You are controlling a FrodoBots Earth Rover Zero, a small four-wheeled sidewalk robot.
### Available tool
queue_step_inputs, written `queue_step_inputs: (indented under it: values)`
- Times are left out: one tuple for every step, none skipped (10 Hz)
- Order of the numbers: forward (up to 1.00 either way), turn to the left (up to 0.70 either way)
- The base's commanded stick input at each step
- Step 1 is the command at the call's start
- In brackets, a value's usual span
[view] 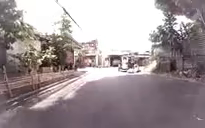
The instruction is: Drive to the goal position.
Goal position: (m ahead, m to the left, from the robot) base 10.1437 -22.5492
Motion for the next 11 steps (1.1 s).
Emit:
queue_step_inputs:
  values:
    - [1.00, 0.00]
    - [1.00, 0.00]
    - [1.00, 0.00]
    - [1.00, 0.00]
    - [1.00, 0.00]
    - [1.00, 0.00]
    - [1.00, 0.00]
    - [1.00, 0.00]
    - [1.00, 0.00]
    - [1.00, 0.00]
    - [1.00, 0.00]
